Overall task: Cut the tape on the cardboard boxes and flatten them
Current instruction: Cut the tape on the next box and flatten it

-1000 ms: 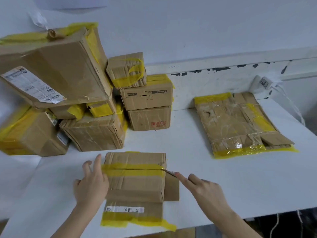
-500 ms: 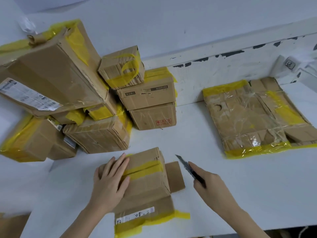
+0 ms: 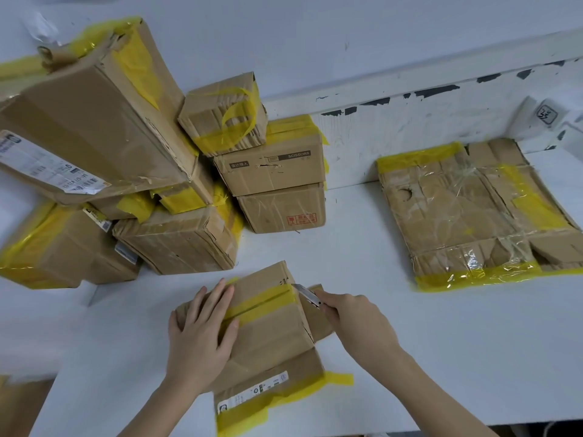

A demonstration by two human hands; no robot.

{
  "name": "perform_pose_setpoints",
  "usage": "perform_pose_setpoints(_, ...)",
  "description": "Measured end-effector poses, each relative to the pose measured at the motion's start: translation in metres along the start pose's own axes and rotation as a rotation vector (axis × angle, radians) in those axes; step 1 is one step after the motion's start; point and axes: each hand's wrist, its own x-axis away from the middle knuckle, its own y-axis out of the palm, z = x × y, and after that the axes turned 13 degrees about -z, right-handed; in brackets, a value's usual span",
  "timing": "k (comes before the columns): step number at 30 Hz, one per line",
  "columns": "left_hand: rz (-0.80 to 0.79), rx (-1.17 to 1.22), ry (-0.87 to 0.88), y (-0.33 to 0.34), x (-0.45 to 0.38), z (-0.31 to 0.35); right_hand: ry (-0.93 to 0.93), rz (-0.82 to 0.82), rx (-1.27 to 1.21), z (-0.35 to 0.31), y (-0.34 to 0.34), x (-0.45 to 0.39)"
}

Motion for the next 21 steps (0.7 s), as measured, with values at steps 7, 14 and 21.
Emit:
perform_pose_setpoints(7, -0.031, 0.009, -0.034, -0.001, -0.001, 0.003, -0.089, -0.079, 0.031, 0.004, -0.013, 0.0)
perform_pose_setpoints(14, -0.023, 0.03, -0.017, 0.0, -0.001, 0.002, -0.081, -0.089, 0.036, 0.008, -0.001, 0.016)
perform_pose_setpoints(21, -0.029, -0.015, -0.023, 0.003, -0.004, 0.0, -0.09, -0.121, -0.018, 0.009, 0.003, 0.037)
